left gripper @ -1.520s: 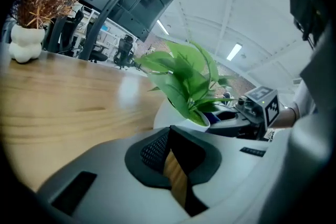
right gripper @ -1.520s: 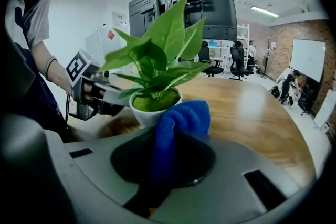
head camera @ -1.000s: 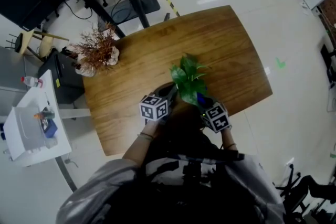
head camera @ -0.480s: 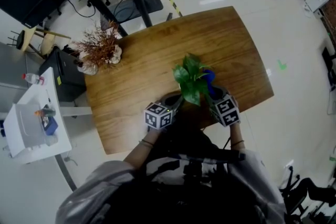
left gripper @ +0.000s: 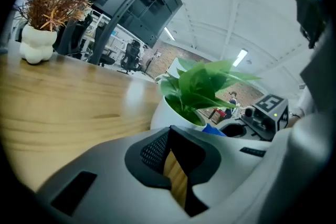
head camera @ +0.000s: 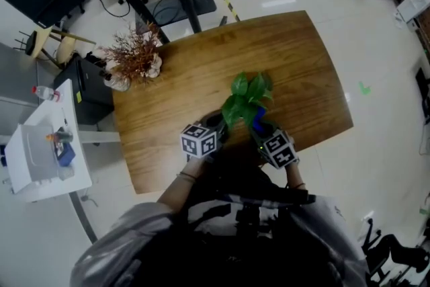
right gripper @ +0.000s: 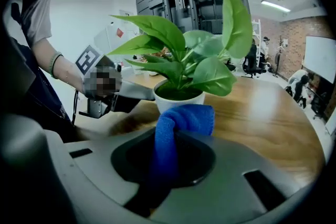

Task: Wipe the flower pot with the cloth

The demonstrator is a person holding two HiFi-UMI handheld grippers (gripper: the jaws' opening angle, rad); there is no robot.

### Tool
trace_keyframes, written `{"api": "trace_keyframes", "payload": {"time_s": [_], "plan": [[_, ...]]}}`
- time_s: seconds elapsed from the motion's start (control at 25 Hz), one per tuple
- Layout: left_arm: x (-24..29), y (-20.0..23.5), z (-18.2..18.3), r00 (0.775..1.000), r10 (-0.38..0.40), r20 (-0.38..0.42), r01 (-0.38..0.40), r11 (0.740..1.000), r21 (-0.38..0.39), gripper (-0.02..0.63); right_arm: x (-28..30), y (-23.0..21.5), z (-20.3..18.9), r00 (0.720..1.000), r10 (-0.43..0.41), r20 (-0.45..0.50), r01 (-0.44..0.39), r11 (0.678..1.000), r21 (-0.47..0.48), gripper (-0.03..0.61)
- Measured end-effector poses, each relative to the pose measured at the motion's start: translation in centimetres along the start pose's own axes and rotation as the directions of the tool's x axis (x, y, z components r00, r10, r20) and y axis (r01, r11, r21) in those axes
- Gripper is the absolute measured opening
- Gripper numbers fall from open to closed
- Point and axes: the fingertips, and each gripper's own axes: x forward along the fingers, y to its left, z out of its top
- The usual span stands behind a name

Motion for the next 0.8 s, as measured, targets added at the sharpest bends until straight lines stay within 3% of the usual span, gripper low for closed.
{"api": "trace_keyframes", "payload": {"time_s": [0.36, 0.56, 0.8], "plan": [[1.0, 2.5, 1.1, 0.999, 0.048, 0.019, -0.048, 0.999, -0.008, 0.006, 2.5, 2.8, -0.7, 0.997, 0.064, -0.041, -0.065, 0.998, -0.018, 0.057], [0.1, 1.2, 0.2, 0.999, 0.035, 0.002, -0.035, 0.999, -0.001, 0.006, -0.1, -0.3, -1.3, 0.998, -0.036, -0.043, 0.036, 0.999, -0.006, 0.057], [0.1, -0.9, -1.1, 0.999, -0.022, -0.031, 0.022, 1.0, 0.009, 0.006, -1.0, -5.2, 0.1, 0.991, -0.126, -0.046, 0.121, 0.988, -0.1, 0.057]]}}
